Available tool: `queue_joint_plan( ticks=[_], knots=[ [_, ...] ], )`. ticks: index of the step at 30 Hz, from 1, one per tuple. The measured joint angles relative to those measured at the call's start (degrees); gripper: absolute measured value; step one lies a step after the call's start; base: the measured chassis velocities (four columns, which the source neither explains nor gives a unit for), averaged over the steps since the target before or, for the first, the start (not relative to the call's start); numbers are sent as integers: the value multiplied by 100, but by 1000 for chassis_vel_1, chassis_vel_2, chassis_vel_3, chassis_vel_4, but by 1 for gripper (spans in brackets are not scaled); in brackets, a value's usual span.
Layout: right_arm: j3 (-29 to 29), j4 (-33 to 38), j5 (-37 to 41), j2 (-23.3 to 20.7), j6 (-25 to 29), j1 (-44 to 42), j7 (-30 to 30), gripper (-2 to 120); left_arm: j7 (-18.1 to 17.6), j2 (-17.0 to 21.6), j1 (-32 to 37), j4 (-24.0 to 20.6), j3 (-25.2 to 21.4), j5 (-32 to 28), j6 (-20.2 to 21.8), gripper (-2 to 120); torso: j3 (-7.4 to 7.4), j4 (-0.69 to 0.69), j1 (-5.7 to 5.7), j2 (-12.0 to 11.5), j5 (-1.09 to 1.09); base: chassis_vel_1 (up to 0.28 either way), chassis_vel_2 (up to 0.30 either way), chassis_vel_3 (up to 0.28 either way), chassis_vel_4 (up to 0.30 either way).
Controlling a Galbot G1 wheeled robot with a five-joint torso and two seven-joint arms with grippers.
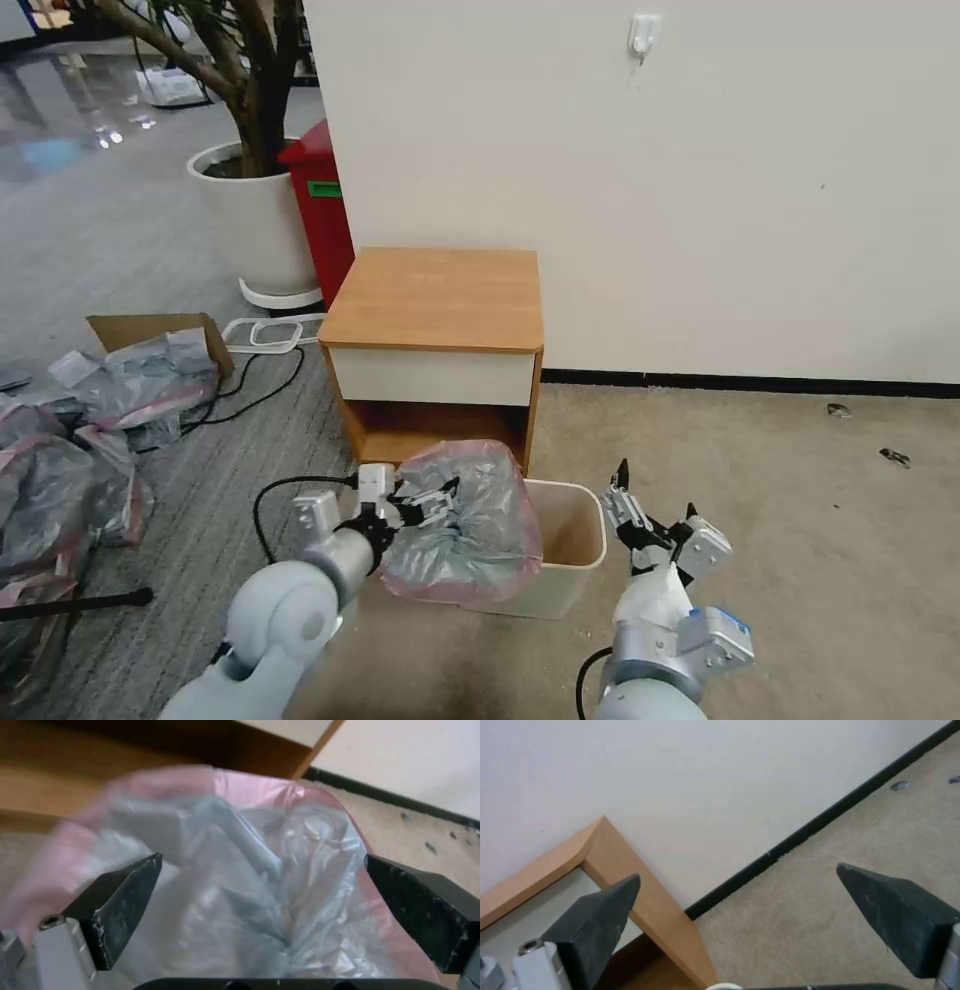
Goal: Pick up the garbage bag from the table and place it over the trash can.
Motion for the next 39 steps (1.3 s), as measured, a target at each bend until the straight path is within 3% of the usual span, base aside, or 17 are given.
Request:
queue_joint_plan(
  ticks=[8, 18, 23, 29, 33, 39],
  knots=[
    [77, 40, 2, 0, 95, -35, 20, 100, -101, -110, -119, 168, 81, 256, 150, 100, 0, 0, 0, 0, 0, 0, 0, 0, 0],
    [57, 59, -8, -12, 112, -26, 26, 100, -254, -616, -189, 302, 158, -52, 237, 100, 0, 0, 0, 0, -1, 0, 0, 0, 0],
    [60, 47, -9, -22, 122, -24, 28, 100, -317, -615, -65, 141, 41, -53, 170, 100, 0, 0, 0, 0, -1, 0, 0, 0, 0],
    [5, -75, -9, 1, 133, 47, 29, 100, -514, -546, 329, -381, -337, -45, 177, 100, -1, 2, 0, 0, 0, 0, 0, 0, 0],
    [-16, -115, -31, 17, 152, 58, 27, 100, -739, -516, 340, -371, -389, 120, 605, 96, 0, 1, 0, 0, -1, 0, 0, 0, 0],
    [-9, -99, -80, 0, 213, 6, 25, 100, -748, -458, 214, -144, -243, 317, 693, 86, 0, 1, 0, 0, -1, 0, 0, 0, 0]
  ],
)
